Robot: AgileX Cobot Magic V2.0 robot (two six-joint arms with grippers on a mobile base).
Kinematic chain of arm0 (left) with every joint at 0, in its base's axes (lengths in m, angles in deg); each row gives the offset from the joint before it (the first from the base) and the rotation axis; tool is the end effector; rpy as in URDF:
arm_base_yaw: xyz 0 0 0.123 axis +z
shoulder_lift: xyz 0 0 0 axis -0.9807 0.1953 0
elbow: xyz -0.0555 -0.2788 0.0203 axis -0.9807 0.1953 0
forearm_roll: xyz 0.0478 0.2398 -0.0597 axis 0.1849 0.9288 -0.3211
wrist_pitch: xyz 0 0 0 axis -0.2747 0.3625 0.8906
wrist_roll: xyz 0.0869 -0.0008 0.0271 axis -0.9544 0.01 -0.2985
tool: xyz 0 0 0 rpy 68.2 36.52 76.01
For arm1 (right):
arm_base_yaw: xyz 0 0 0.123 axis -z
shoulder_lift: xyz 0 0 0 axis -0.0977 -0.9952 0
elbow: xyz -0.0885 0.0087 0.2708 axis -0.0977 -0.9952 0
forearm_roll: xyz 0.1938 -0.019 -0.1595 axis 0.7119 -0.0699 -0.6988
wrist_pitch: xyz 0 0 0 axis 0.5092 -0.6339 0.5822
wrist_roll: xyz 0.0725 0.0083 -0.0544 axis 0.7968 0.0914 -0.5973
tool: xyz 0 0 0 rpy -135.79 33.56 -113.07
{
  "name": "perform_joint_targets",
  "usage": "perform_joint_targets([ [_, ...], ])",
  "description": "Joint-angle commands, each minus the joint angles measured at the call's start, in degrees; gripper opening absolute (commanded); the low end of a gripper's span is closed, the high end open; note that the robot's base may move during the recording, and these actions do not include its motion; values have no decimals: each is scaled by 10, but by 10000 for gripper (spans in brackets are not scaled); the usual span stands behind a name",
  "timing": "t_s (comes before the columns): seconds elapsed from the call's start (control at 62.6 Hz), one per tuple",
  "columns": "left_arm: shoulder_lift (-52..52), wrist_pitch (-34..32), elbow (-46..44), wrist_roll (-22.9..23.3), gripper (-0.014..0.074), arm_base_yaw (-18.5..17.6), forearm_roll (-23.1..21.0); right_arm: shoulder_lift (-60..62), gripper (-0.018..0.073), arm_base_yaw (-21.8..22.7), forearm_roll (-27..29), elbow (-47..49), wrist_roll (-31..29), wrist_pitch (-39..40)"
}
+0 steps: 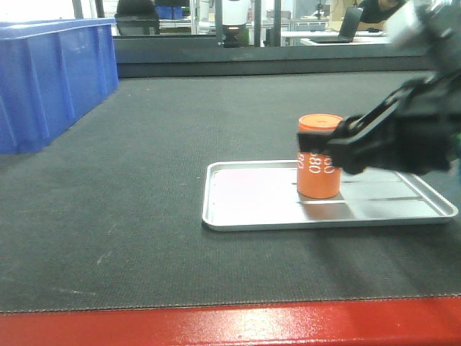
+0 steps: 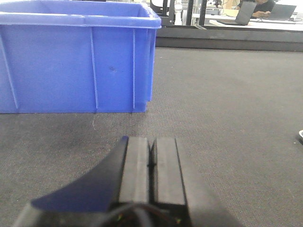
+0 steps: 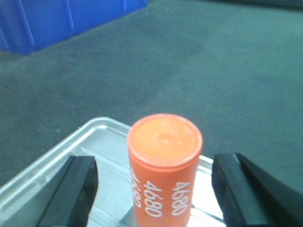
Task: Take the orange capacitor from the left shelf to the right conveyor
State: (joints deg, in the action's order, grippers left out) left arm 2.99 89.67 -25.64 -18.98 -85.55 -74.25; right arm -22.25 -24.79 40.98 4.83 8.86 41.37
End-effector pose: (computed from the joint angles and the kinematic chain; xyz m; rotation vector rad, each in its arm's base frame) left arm 0.0564 -0.0073 0.1973 0.0606 1.5682 -0.1334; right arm 0.2272 0.0971 0.1825 -0.4157 1.6962 0.4193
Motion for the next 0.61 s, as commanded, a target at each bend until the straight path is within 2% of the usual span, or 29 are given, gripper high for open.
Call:
perform_joint_targets([
  [0.0,-6,-51,-2,1,-127,-3,-1,87,590,2,-2,-1,7,-10],
  [0.128,-6,-51,-2,1,-127,-3,-1,214,585,2,-2,-2,53,-152],
  [0.192,-6,-51,-2,1,-127,-3,-1,280,536,2,-2,-2,80,-219],
  [0.288,-6,-51,-2,1,-127,-3,-1,368,380,2,-2,-2,107,-306],
  [0.384,-6,-51,-2,1,-127,-3,-1,456,175,2,-2,-2,109,-374],
  [0.464,-6,-51,-2,1,-127,-3,-1,522,38,2,-2,-2,109,-422],
  [0.591,-6,-51,-2,1,-127,-3,-1,617,55,2,-2,-2,110,-482],
])
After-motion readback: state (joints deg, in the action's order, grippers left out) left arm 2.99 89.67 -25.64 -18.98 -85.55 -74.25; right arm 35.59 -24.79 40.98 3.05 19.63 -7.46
